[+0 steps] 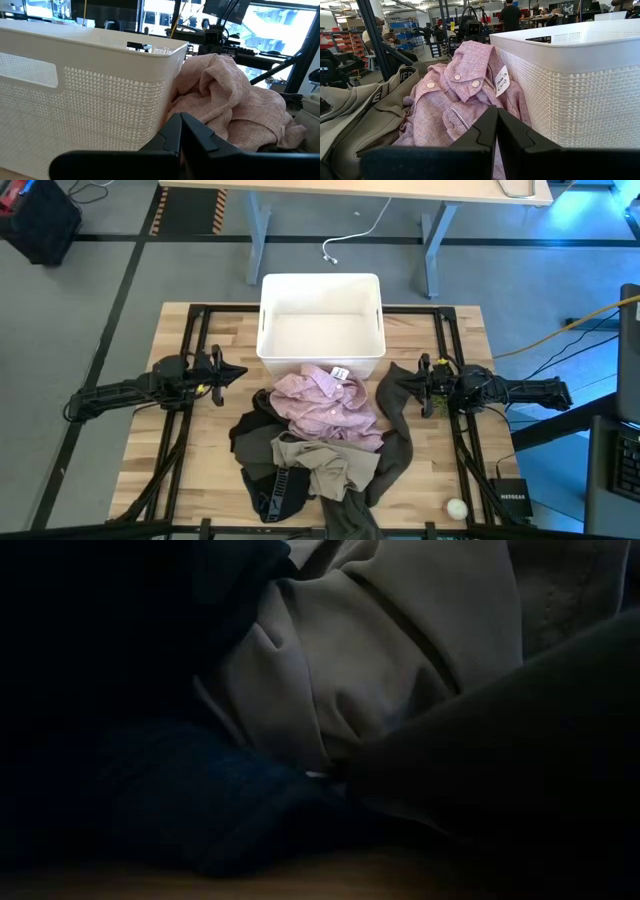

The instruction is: Sort clothes

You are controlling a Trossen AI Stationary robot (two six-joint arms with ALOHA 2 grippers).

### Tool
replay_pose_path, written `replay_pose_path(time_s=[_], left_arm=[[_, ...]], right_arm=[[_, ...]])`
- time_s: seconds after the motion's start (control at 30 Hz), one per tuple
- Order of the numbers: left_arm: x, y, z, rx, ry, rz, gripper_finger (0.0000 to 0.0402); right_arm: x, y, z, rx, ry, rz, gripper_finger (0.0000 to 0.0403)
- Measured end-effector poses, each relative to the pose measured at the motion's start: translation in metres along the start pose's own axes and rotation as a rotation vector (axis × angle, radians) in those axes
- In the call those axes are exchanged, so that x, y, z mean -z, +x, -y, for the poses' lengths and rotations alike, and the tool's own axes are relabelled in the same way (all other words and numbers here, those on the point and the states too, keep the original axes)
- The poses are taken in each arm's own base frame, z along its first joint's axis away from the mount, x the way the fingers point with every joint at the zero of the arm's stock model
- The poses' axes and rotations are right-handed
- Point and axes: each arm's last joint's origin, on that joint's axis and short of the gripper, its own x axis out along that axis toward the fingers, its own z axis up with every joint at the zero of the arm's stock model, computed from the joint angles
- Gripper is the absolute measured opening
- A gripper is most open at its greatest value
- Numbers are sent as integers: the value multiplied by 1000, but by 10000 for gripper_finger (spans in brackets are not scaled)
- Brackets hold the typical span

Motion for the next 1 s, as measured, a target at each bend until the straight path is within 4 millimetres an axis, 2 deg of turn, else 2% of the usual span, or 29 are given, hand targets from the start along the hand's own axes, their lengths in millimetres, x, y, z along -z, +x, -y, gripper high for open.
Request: replay_pose_path(time_s=[0.57, 0.7, 0.8, 1.0], left_arm=[[0, 0, 0, 0, 6, 0, 0], [-1, 0, 0, -4, 156, 16, 0], [-13, -1, 1, 0, 170, 133, 0], [-41, -9, 5, 38, 38, 437, 0]], right_arm=[[0, 0, 0, 0, 0, 0, 26], [0, 0, 0, -1, -1, 1, 26], [0, 0, 0, 0, -24, 0, 26], [0, 0, 0, 0, -26, 1, 26]])
